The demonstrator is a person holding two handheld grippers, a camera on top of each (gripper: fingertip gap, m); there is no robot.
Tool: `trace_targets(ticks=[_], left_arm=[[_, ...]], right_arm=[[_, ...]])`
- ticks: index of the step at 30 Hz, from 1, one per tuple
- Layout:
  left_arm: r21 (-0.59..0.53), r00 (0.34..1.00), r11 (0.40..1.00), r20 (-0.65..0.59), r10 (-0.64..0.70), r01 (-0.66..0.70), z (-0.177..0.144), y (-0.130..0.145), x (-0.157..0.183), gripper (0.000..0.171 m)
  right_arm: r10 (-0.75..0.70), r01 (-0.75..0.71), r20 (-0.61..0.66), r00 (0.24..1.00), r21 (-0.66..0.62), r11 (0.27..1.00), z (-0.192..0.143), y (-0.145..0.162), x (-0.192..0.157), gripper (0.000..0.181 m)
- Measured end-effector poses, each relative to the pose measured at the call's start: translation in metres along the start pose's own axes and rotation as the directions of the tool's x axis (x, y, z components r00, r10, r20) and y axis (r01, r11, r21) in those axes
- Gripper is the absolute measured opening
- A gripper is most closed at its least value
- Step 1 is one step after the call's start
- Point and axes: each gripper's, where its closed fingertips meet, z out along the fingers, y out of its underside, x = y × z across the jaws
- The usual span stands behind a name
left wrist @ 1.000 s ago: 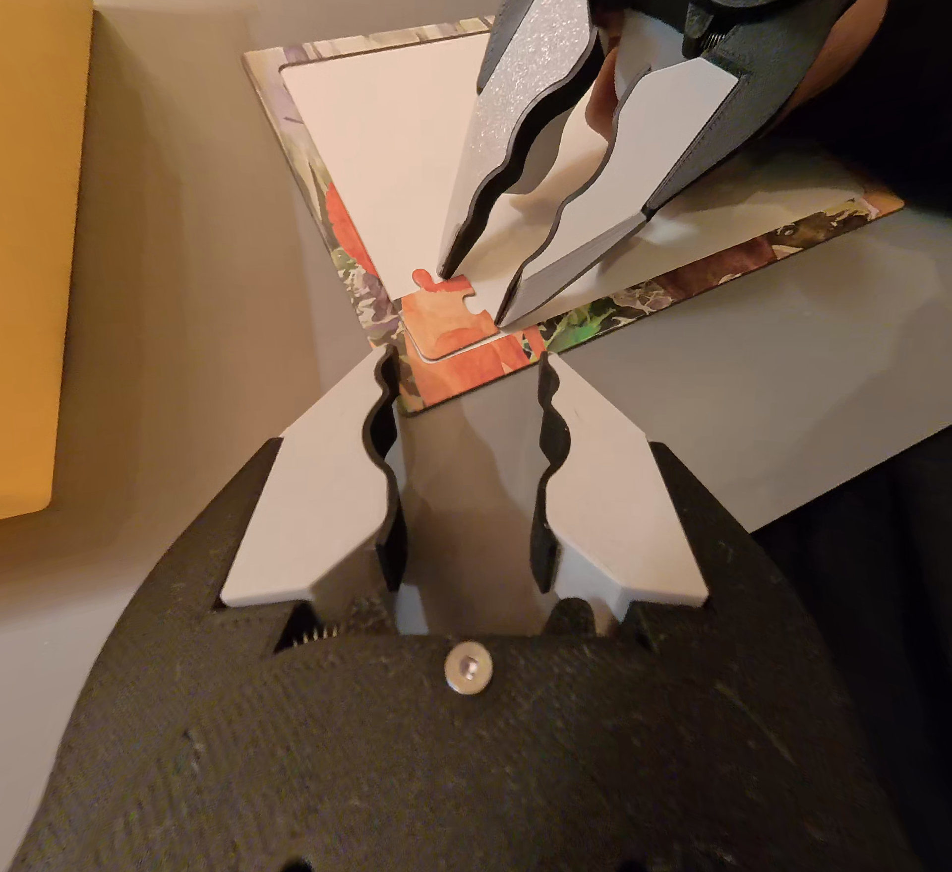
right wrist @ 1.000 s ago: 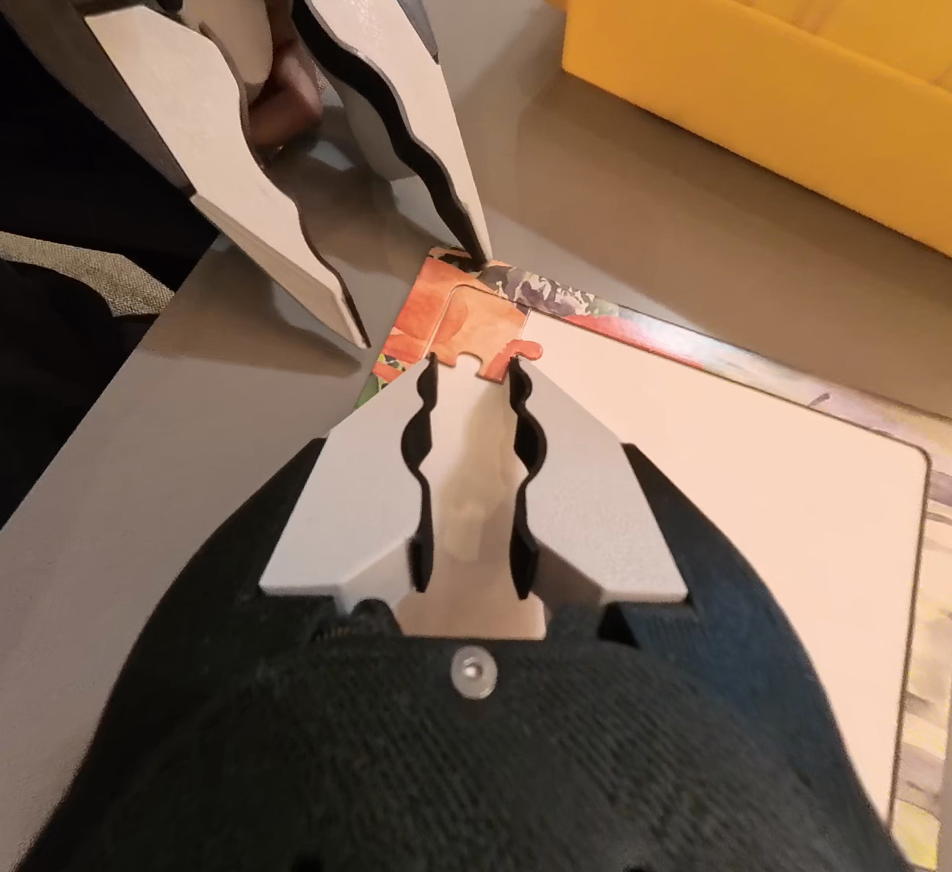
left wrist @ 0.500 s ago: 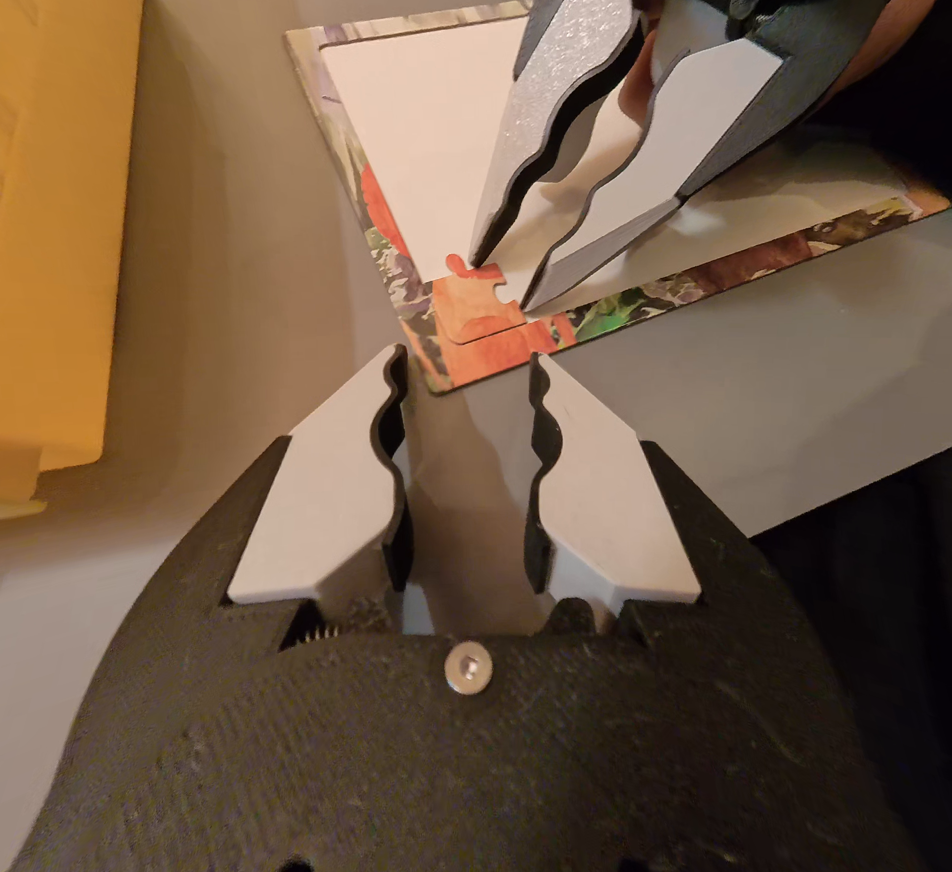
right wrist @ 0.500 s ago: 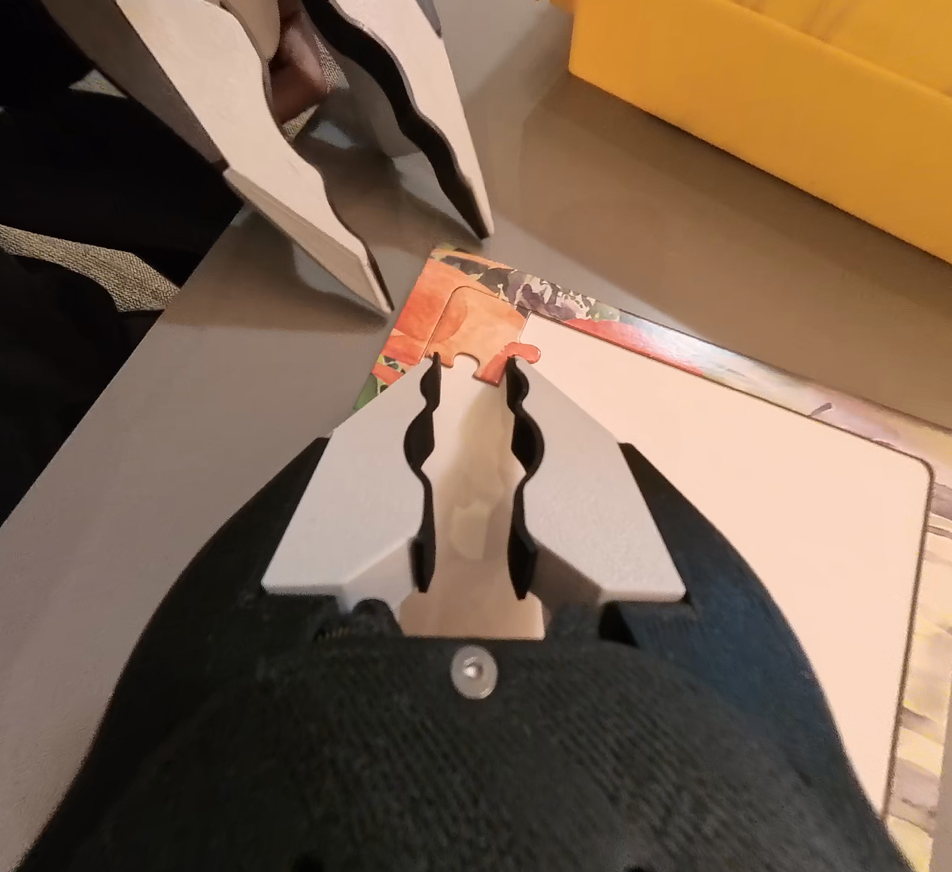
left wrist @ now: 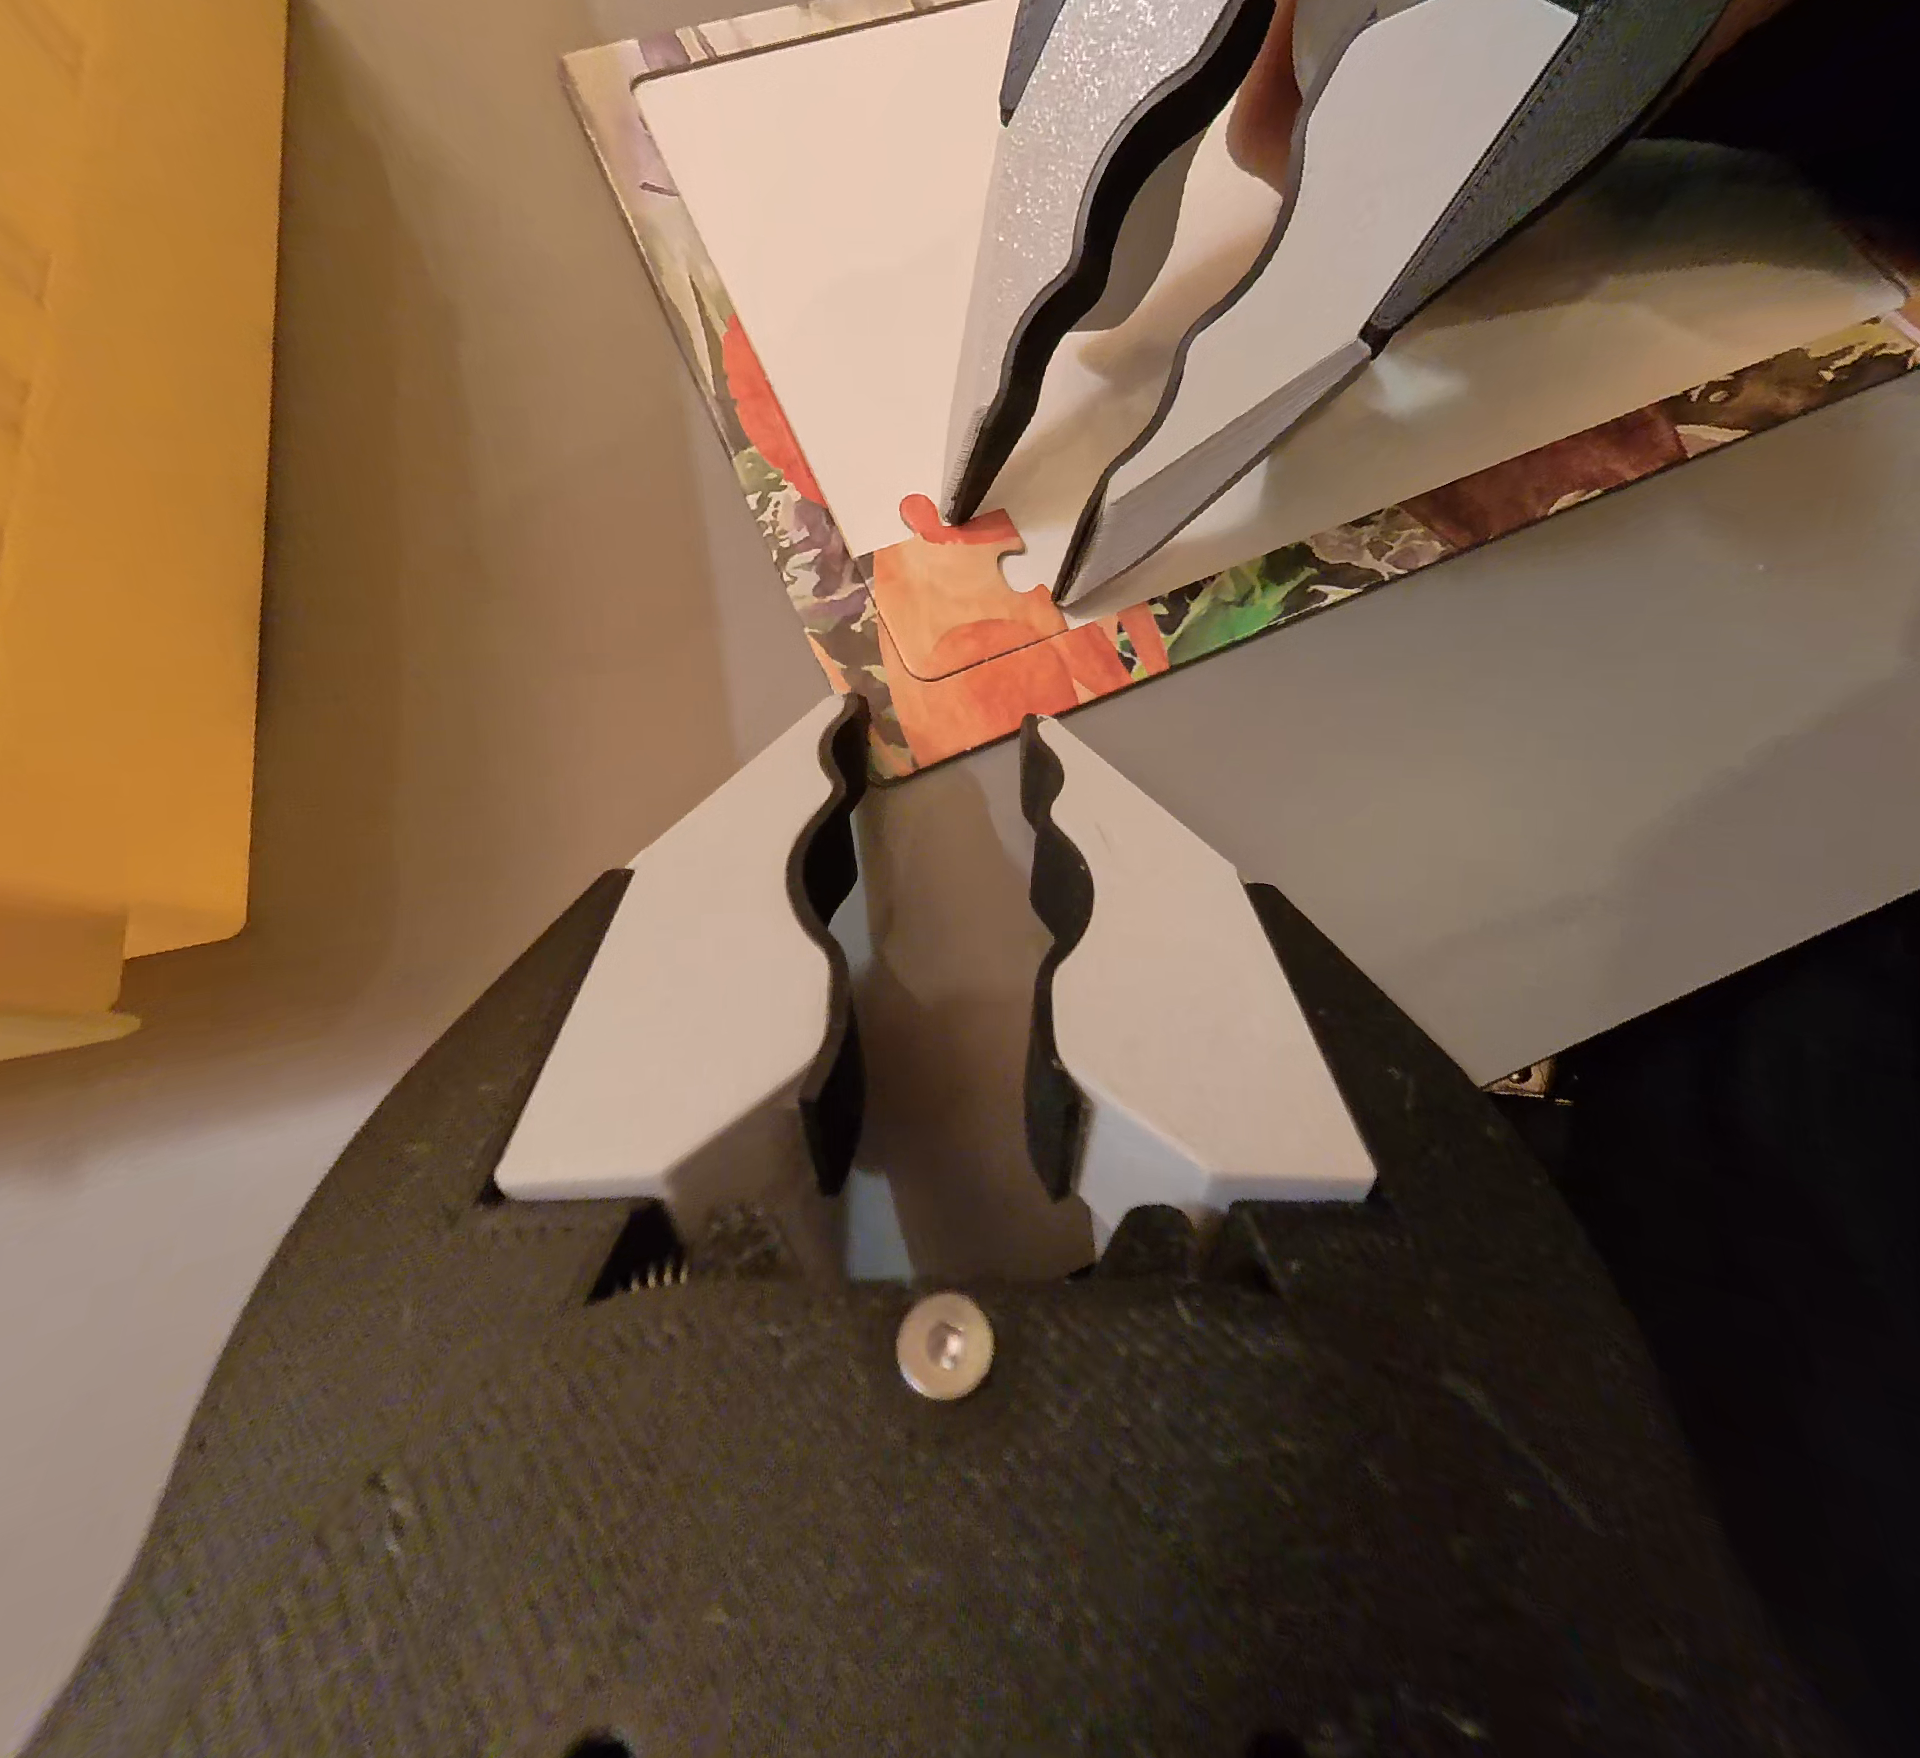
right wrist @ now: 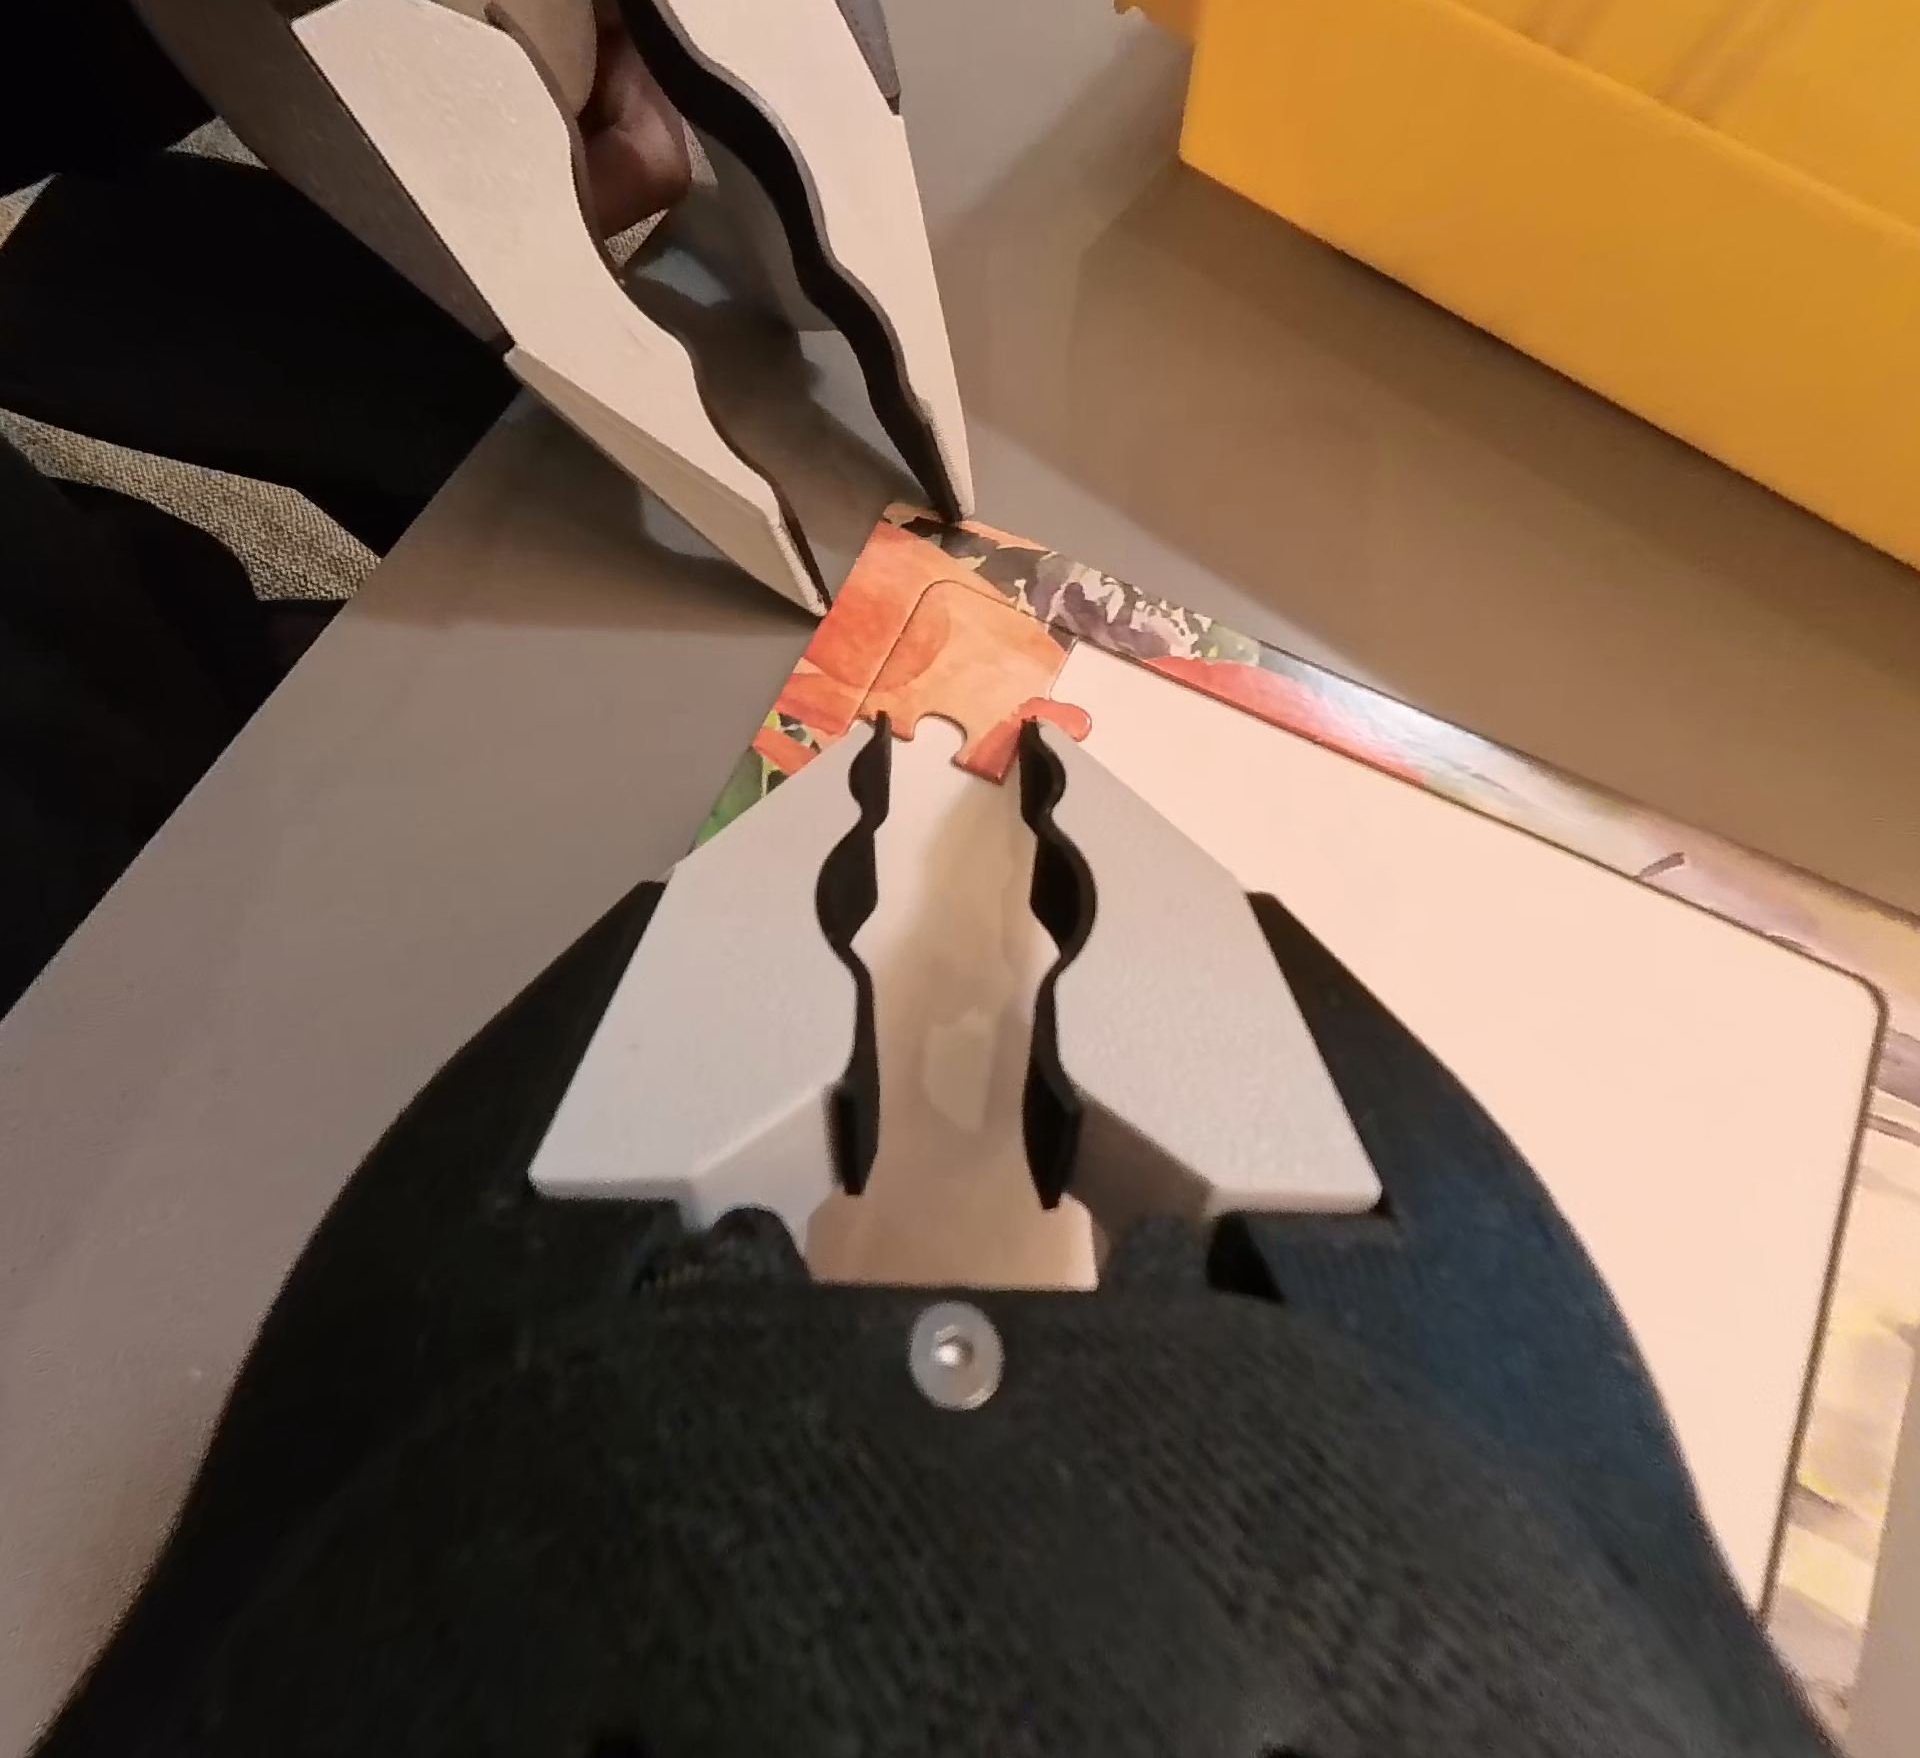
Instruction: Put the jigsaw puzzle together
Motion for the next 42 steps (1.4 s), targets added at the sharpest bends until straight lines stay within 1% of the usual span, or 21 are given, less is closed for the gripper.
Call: trace_targets(ticks=[5,9,22,25,27,30,32,34,35,38,39,40,42], left_arm=[[0.001,1.0,1.0,-0.002,0.0,0.0,0.0,0.0,0.0,0.027],[0.008,1.0,1.0,-0.016,0.0,0.0,0.001,-0.001,0.003,0.022],[0.01,1.0,1.0,-0.012,-0.006,0.006,0.0,-0.001,0.002,0.023],[0.013,1.0,1.0,-0.022,-0.018,0.018,0.0,-0.002,0.003,0.023],[0.032,0.995,0.997,-0.077,-0.062,0.065,-0.002,-0.005,0.007,0.034],[0.068,0.977,0.985,-0.153,-0.147,0.159,-0.006,-0.01,0.007,0.044],[0.079,0.974,0.98,-0.152,-0.169,0.183,-0.007,-0.011,0.004,0.047],[0.079,0.979,0.983,-0.134,-0.156,0.167,-0.005,-0.013,0.003,0.051],[0.073,0.983,0.985,-0.116,-0.145,0.155,-0.002,-0.014,0.002,0.052],[0.015,0.994,0.994,-0.021,-0.107,0.107,0.008,-0.011,-0.003,0.056],[-0.008,0.996,0.996,0.0,-0.084,0.084,0.011,-0.01,-0.003,0.057],[-0.025,0.998,0.998,0.001,-0.062,0.062,0.013,-0.009,0.0,0.061],[-0.043,0.997,0.998,-0.053,-0.053,0.051,0.016,-0.012,0.014,0.059]], right_arm=[[-0.014,0.014,0.005,1.0,0.003,1.0,0.0,0.0,0.0,0.023],[-0.017,0.017,0.01,1.0,0.007,1.0,0.001,-0.001,0.0,0.024],[0.015,-0.015,0.003,1.0,0.011,1.0,0.002,-0.001,0.0,0.025],[0.046,-0.046,-0.005,0.999,0.018,0.999,0.0,-0.001,-0.001,0.034],[0.105,-0.104,-0.008,0.994,0.057,0.993,-0.01,-0.004,-0.002,0.042],[0.207,-0.202,-0.04,0.977,0.115,0.973,-0.038,-0.001,-0.004,0.044],[0.255,-0.245,-0.089,0.963,0.114,0.963,-0.058,0.012,-0.011,0.045],[0.292,-0.28,-0.167,0.942,0.091,0.956,-0.076,0.033,-0.022,0.044],[0.31,-0.303,-0.212,0.927,0.064,0.951,-0.086,0.049,-0.03,0.044],[0.339,-0.383,-0.364,0.868,-0.054,0.922,-0.121,0.111,-0.056,0.041],[0.358,-0.406,-0.388,0.849,-0.046,0.913,-0.133,0.123,-0.065,0.04],[0.387,-0.428,-0.384,0.838,-0.023,0.903,-0.14,0.129,-0.077,0.037],[0.43,-0.458,-0.379,0.819,0.02,0.889,-0.149,0.138,-0.093,0.04]])
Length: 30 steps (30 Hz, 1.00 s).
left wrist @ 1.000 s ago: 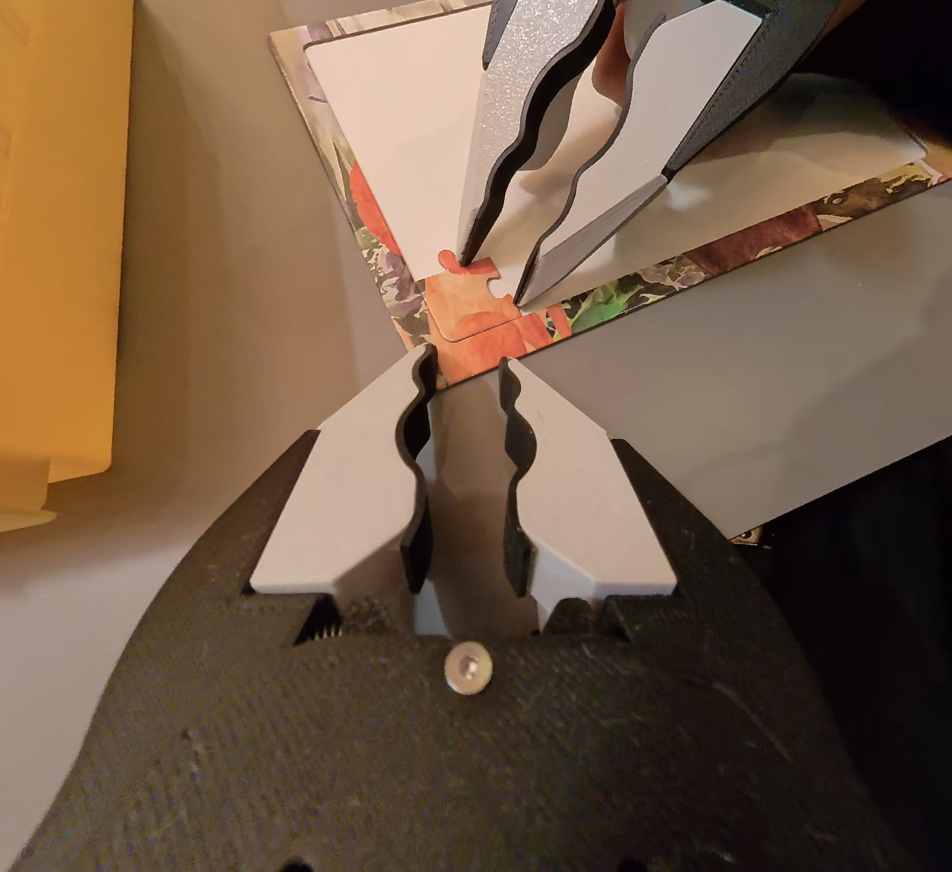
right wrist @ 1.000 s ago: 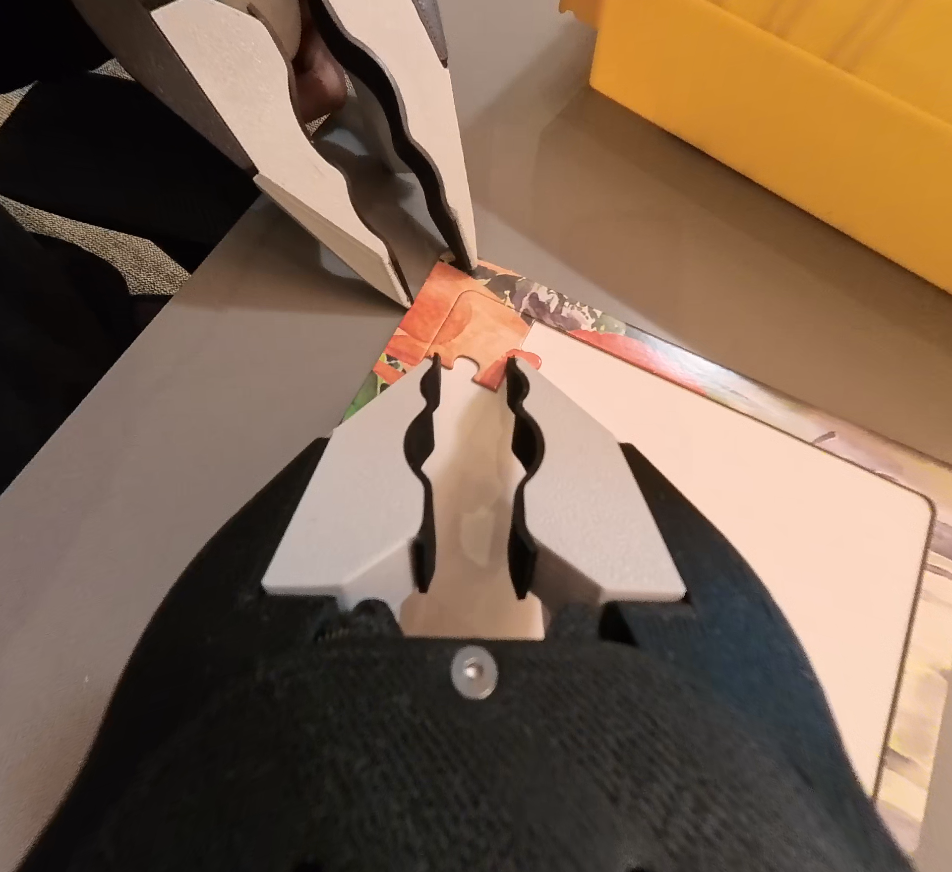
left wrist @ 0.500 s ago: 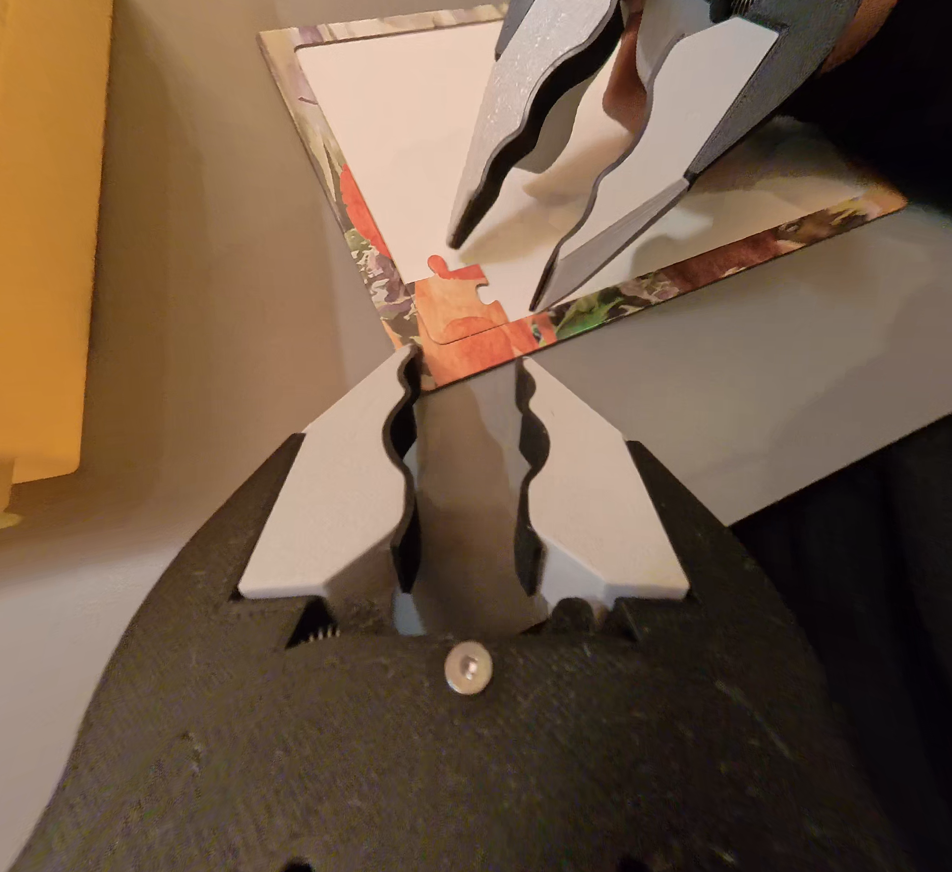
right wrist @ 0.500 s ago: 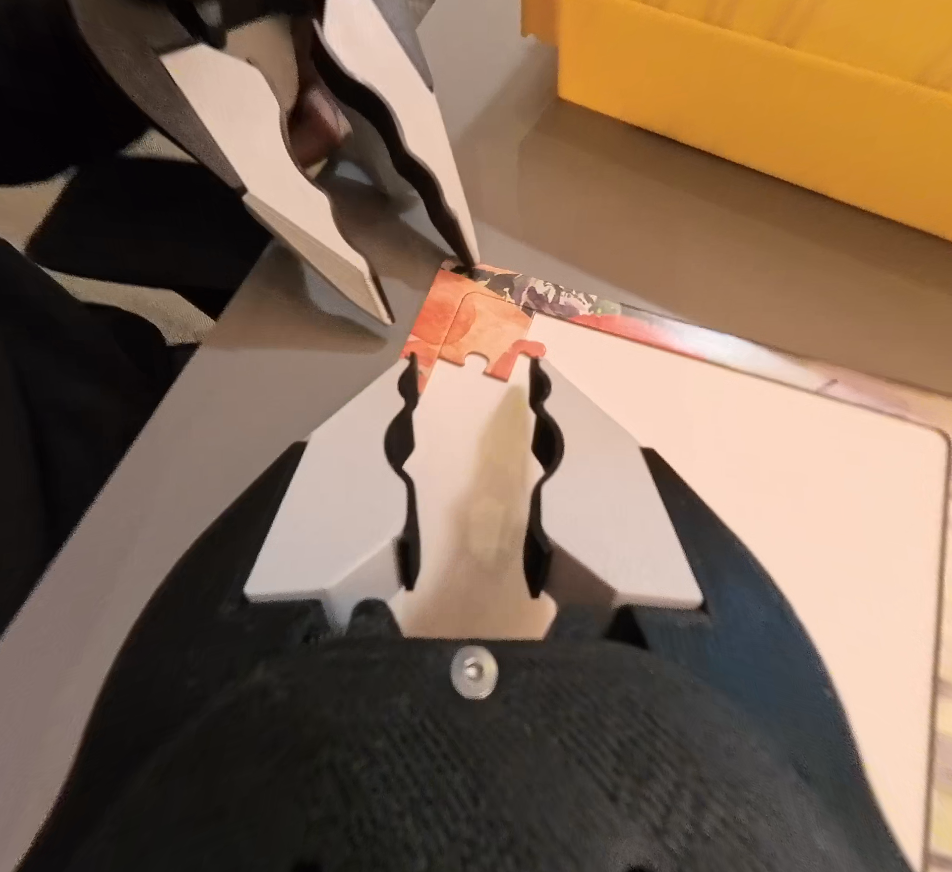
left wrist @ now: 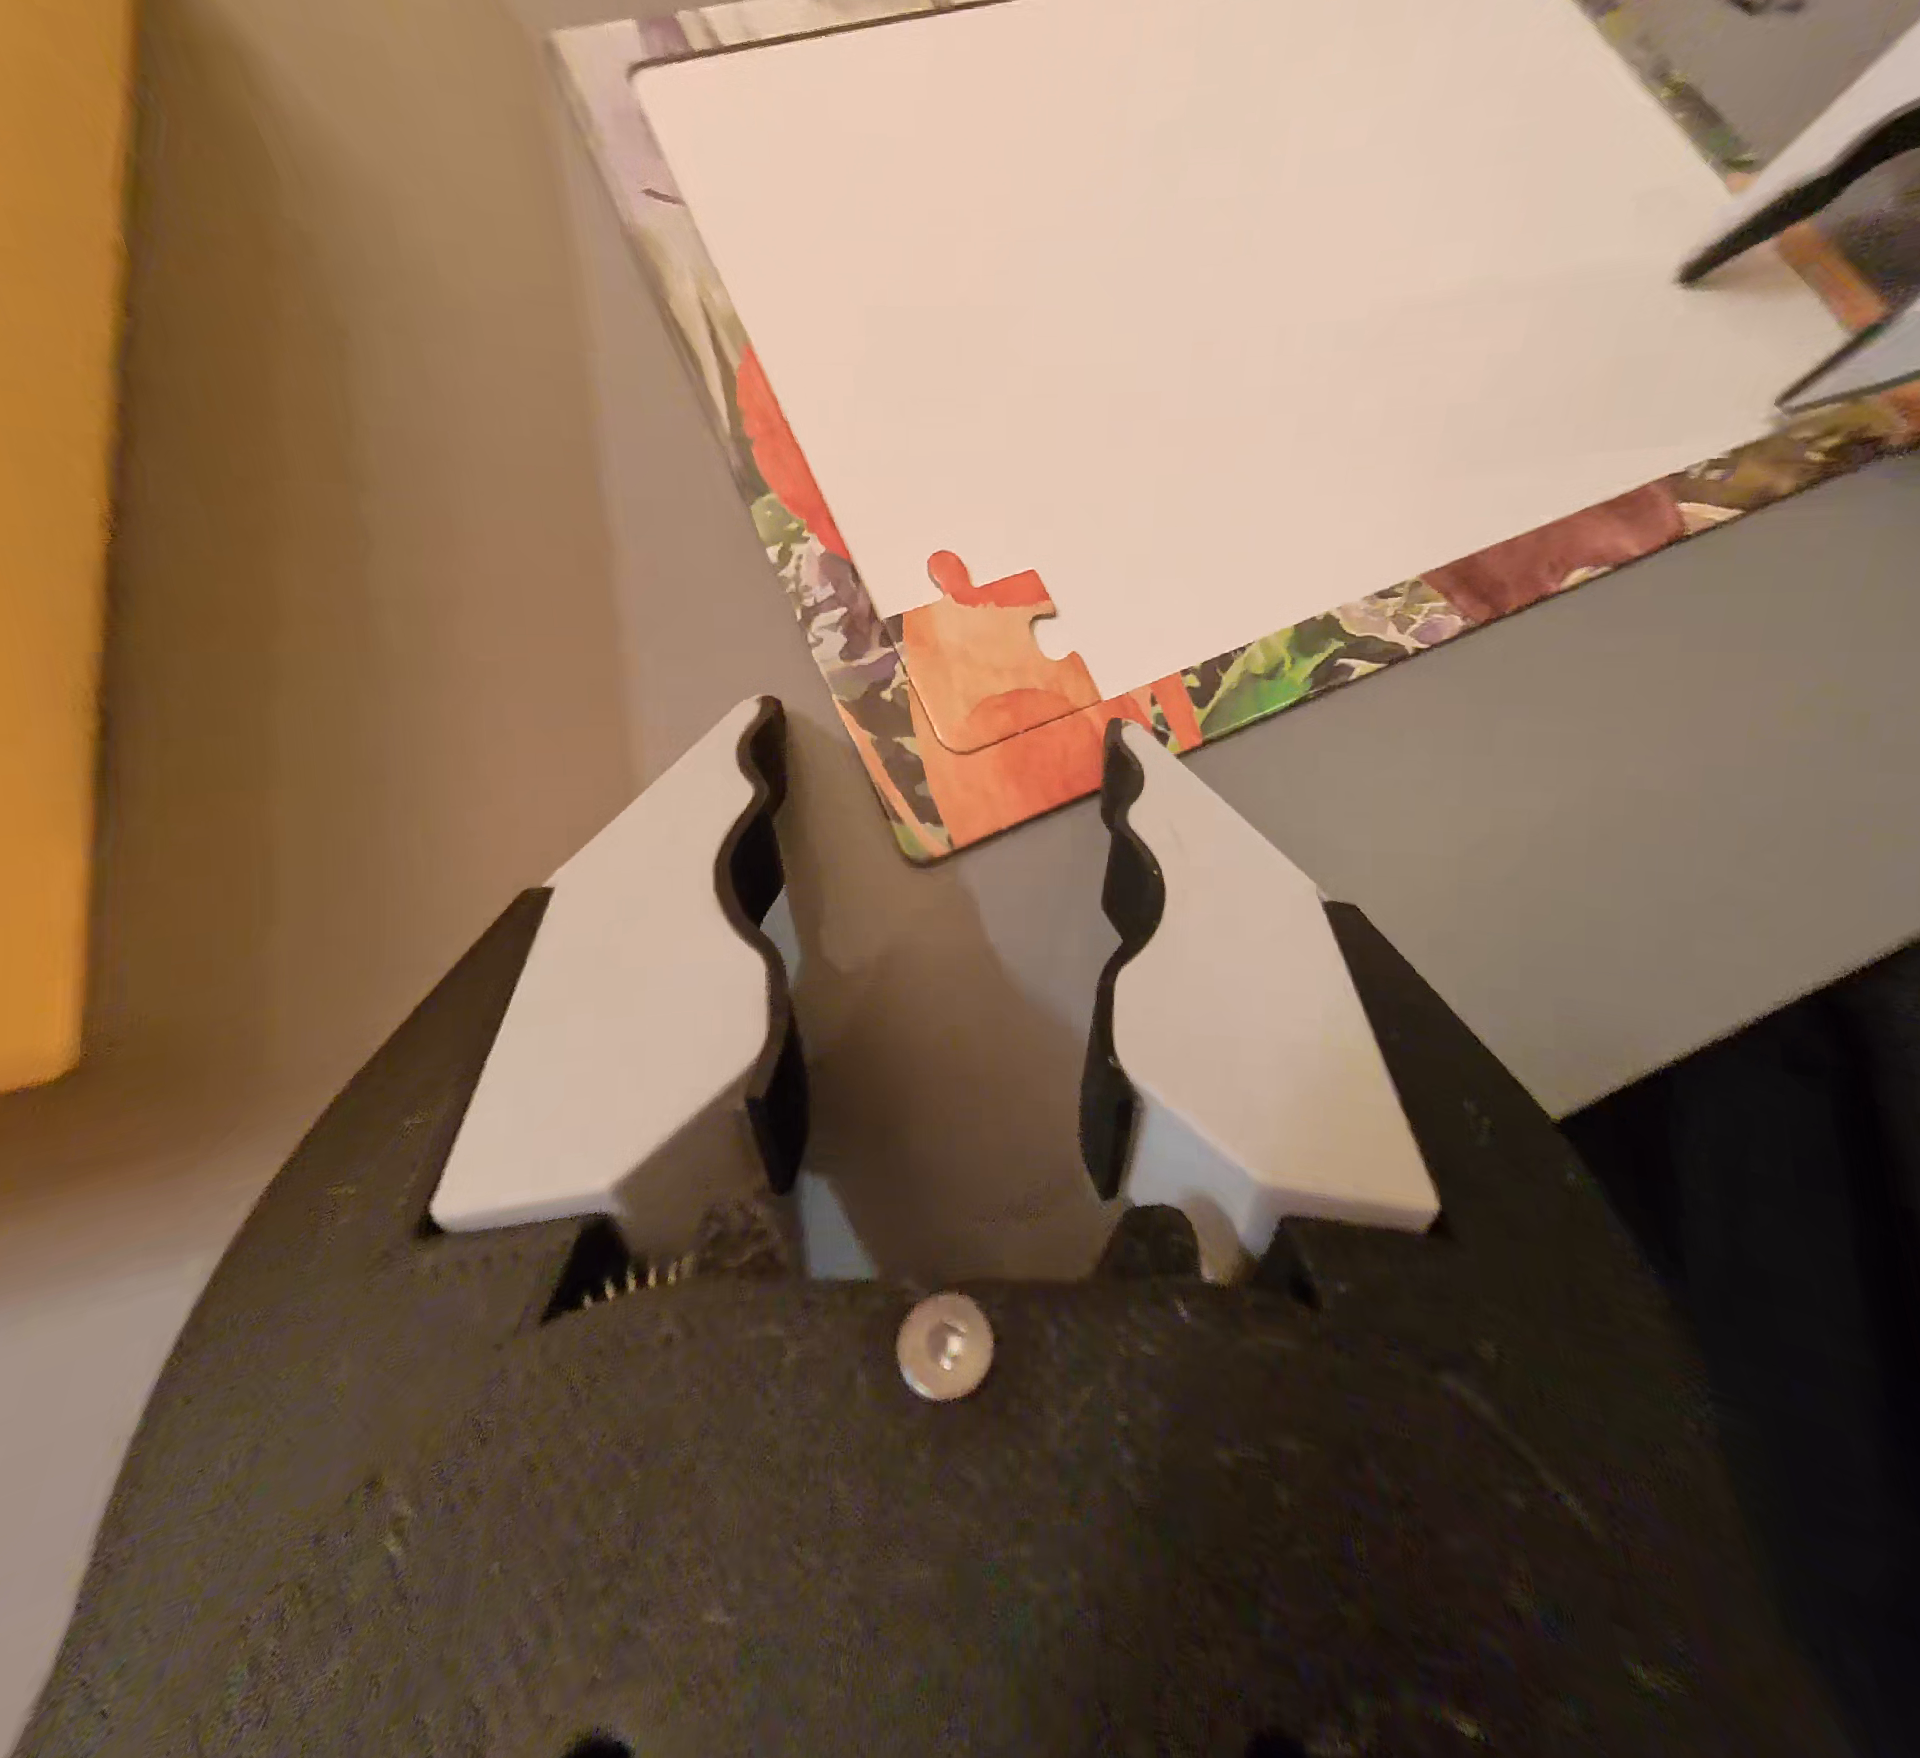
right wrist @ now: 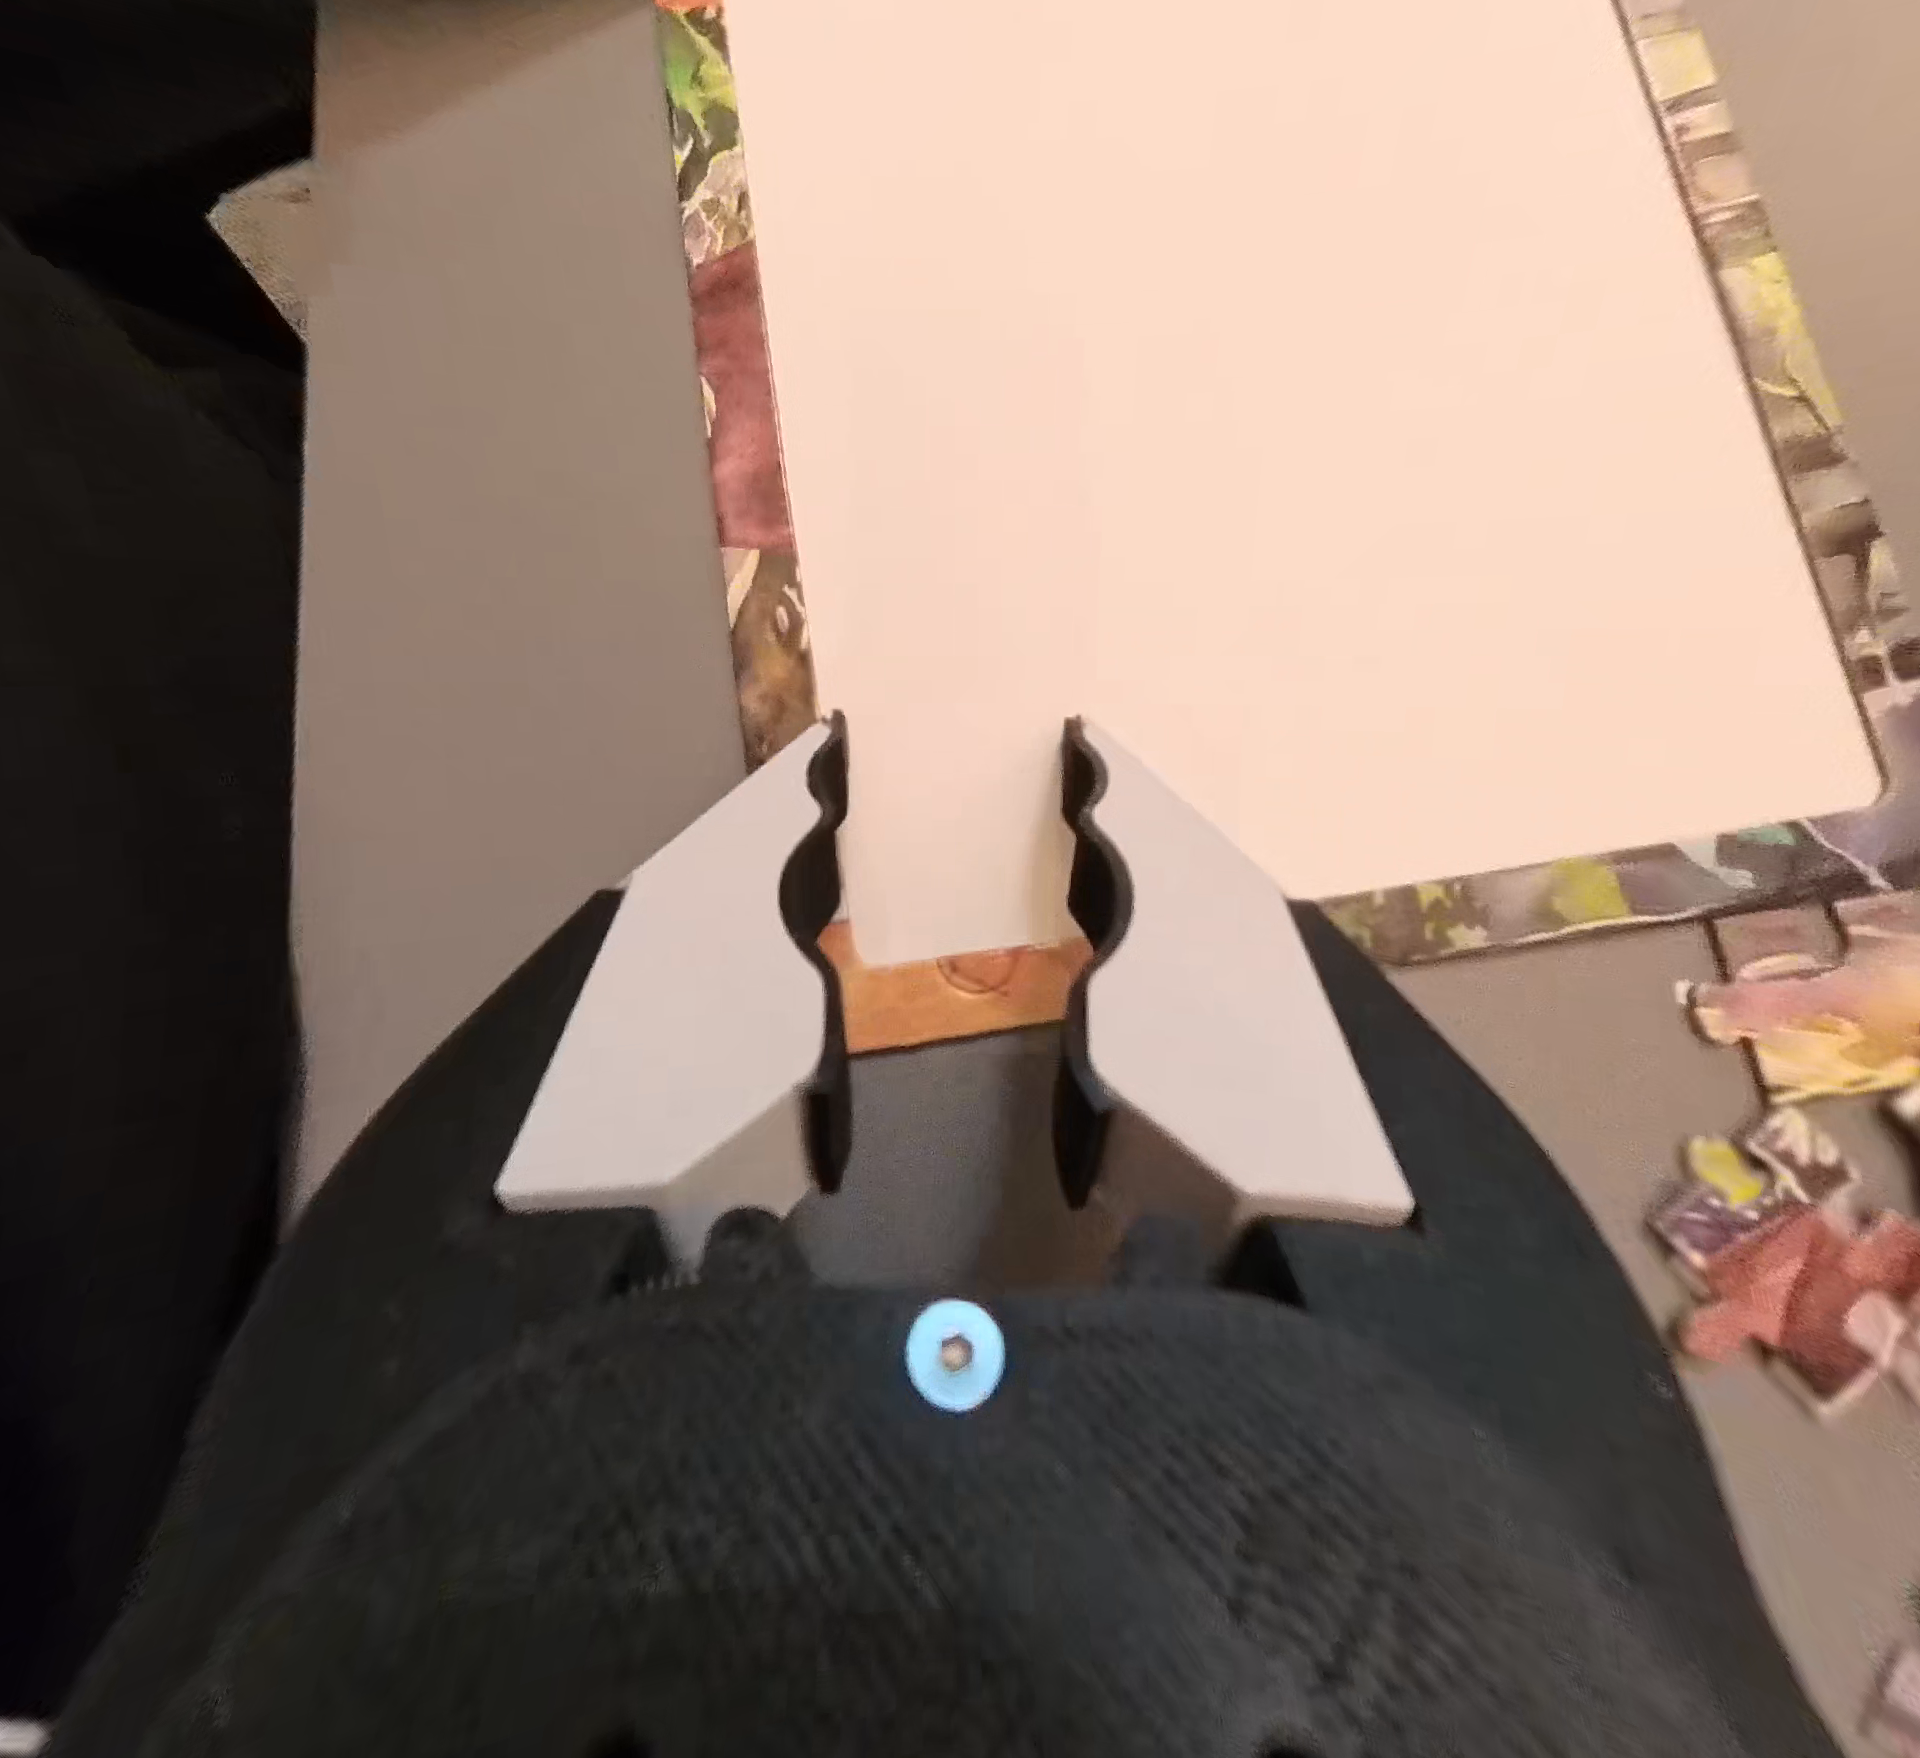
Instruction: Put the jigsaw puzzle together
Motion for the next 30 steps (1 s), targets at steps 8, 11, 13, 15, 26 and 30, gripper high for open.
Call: trace_targets(ticks=[8,11,13,15,26,30], left_arm=[[-0.041,0.985,0.997,-0.163,0.057,-0.065,0.02,-0.006,0.088,0.062],[-0.046,0.968,0.995,-0.238,0.08,-0.094,0.027,-0.008,0.124,0.062],[-0.042,0.953,0.994,-0.29,0.083,-0.1,0.032,-0.012,0.143,0.062],[-0.041,0.941,0.995,-0.33,0.076,-0.095,0.04,-0.017,0.158,0.062],[-0.049,0.943,0.998,-0.334,0.014,-0.033,0.07,-0.048,0.157,0.074],[-0.06,0.931,0.998,-0.364,-0.02,-0.002,0.072,-0.053,0.153,0.073]], right_arm=[[0.034,-0.042,-0.099,0.995,-0.084,0.996,-0.055,0.065,-0.011,0.03],[0.111,-0.121,-0.105,0.988,-0.099,0.988,-0.082,0.094,-0.017,0.03],[0.131,-0.144,-0.139,0.982,-0.092,0.985,-0.095,0.109,-0.016,0.028],[0.12,-0.136,-0.194,0.974,-0.071,0.988,-0.103,0.118,-0.01,0.027],[0.126,-0.111,-0.216,0.968,0.081,0.991,-0.103,0.114,0.014,0.029],[0.129,-0.113,-0.22,0.967,0.084,0.99,-0.102,0.111,0.026,0.029]])
